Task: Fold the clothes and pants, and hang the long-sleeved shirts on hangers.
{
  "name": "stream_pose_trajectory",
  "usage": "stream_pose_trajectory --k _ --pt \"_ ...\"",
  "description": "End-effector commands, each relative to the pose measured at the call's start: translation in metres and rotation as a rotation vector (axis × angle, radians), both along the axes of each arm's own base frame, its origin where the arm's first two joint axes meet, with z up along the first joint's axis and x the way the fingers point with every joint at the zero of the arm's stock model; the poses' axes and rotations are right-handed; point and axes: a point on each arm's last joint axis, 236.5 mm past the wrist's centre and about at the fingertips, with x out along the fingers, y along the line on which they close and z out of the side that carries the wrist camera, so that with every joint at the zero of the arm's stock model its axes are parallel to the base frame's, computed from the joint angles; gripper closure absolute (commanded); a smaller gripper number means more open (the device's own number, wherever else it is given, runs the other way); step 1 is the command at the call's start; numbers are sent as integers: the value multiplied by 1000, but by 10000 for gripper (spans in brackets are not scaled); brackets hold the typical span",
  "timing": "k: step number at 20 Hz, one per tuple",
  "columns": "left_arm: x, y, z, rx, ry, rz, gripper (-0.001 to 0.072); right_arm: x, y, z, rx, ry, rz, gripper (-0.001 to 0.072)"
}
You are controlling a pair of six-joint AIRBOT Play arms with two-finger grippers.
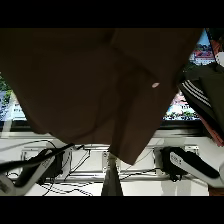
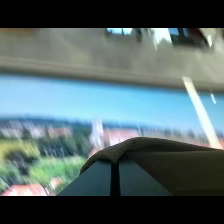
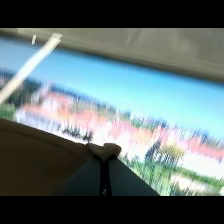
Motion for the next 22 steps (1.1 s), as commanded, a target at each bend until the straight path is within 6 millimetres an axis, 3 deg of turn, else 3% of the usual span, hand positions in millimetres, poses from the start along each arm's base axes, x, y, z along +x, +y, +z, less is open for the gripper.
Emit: stream_pose_trajectory --k 1,3,5,7,9,12,17,19,20,21,22 --pt "61 -32 -143 -43 319 -212 692 56 0 -149 16 421 44 700" --pt "95 -39 -205 -68 389 -218 692 91 -4 -214 41 516 20 700" --pt "126 -37 -252 -84 412 -170 692 127 -10 -274 67 557 -25 700" --pt "143 -40 -285 -85 424 -140 692 151 -16 -321 82 577 -66 700" --pt "145 -43 -304 -86 453 -143 692 155 -23 -353 61 615 -85 700" --pt "126 -39 -322 -17 542 -190 692 131 -31 -372 -13 723 -60 700" --pt "47 -14 -365 154 887 -278 692 56 -34 -387 -104 1021 39 700" --pt "40 -15 -366 153 914 -292 687 48 -32 -387 -103 1051 54 689" --pt "41 -18 -365 145 911 -297 585 53 -33 -387 -100 1032 47 574" --pt "42 -24 -364 131 906 -305 283 60 -34 -387 -98 1003 33 436" --pt "41 -28 -362 105 914 -296 56 62 -36 -386 -94 1000 18 465"
